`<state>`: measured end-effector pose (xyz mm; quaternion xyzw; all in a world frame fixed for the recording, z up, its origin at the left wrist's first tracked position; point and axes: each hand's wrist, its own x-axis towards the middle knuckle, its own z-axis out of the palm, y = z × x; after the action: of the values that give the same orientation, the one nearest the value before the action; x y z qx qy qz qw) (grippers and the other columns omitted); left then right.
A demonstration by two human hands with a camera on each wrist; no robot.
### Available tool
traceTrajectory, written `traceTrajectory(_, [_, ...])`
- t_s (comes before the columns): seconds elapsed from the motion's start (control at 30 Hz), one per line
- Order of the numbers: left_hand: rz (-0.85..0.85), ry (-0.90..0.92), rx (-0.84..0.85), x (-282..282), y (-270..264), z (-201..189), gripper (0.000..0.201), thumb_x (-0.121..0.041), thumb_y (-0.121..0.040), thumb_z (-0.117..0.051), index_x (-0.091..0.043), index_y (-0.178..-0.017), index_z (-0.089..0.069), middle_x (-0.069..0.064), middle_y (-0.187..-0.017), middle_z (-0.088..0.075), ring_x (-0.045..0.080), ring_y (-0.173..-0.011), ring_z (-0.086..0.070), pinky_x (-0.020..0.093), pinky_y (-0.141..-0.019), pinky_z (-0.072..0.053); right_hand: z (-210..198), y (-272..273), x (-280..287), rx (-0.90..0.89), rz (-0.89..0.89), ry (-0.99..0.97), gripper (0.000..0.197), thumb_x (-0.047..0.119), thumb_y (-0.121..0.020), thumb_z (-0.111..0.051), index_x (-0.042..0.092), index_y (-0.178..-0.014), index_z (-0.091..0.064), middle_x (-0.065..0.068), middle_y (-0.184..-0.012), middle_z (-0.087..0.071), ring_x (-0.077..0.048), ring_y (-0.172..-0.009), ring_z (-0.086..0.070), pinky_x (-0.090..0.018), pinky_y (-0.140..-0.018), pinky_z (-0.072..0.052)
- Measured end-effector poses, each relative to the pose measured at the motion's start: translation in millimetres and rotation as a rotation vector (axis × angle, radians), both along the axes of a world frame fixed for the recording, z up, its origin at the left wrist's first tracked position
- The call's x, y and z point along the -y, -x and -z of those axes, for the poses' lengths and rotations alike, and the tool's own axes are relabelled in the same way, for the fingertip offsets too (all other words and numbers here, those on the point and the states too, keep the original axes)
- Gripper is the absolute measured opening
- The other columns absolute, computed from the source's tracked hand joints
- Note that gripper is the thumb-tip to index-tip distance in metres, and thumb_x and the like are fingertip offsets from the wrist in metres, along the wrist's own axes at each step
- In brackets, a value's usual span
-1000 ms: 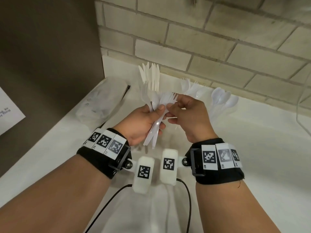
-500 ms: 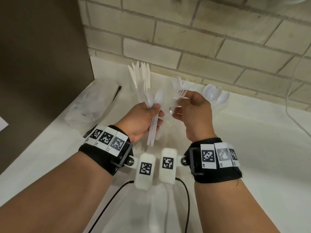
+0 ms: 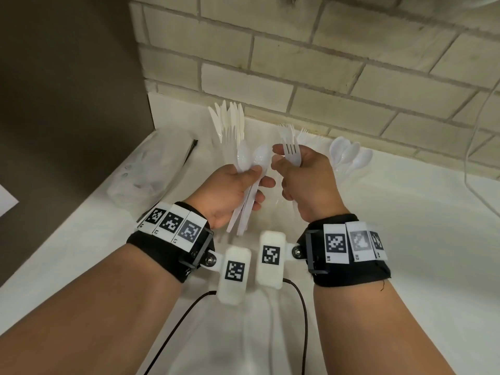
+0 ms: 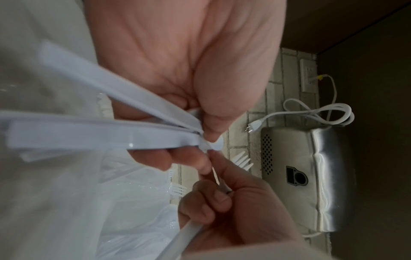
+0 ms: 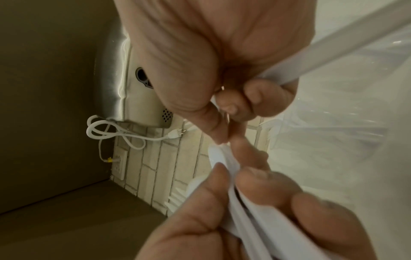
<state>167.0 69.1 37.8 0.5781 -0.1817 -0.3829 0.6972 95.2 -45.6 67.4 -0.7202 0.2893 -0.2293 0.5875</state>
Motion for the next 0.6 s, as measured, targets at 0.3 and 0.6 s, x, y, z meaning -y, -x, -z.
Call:
traceTrajectory(0.3, [-0.039,0.012,-0.013,0,3,0,0.023,-0.026,-0.098,-0.047,-0.009,-0.1,-0.063,0.003,-0.075,-0.07,0.016,-0.058,-0.062,0.032,-0.062,-0.055,10,-10,-3,0.01,0.05,0.307,0.009,0.017,-0.088,-0.062,0.018,-0.079,-0.061,0.007,-0.064,-0.057,-0.01,-0.058,-0.052,-0.024,-0.059,-0.044])
traceTrajectory(0.6, [-0.094,-0.03,0.003,-1,-3,4,0.023,-0.025,-0.1,-0.046,-0.007,-0.096,-0.06,0.005,-0.069,-0.056,0.015,-0.051,-0.06,0.029,-0.055,-0.056,11,-11,-6,-0.037,0.0,0.289,0.024,0.023,-0.094,-0.052,0.011,-0.115,-0.051,-0.009,-0.096,-0.064,-0.029,-0.085,-0.065,-0.051,-0.081,-0.055])
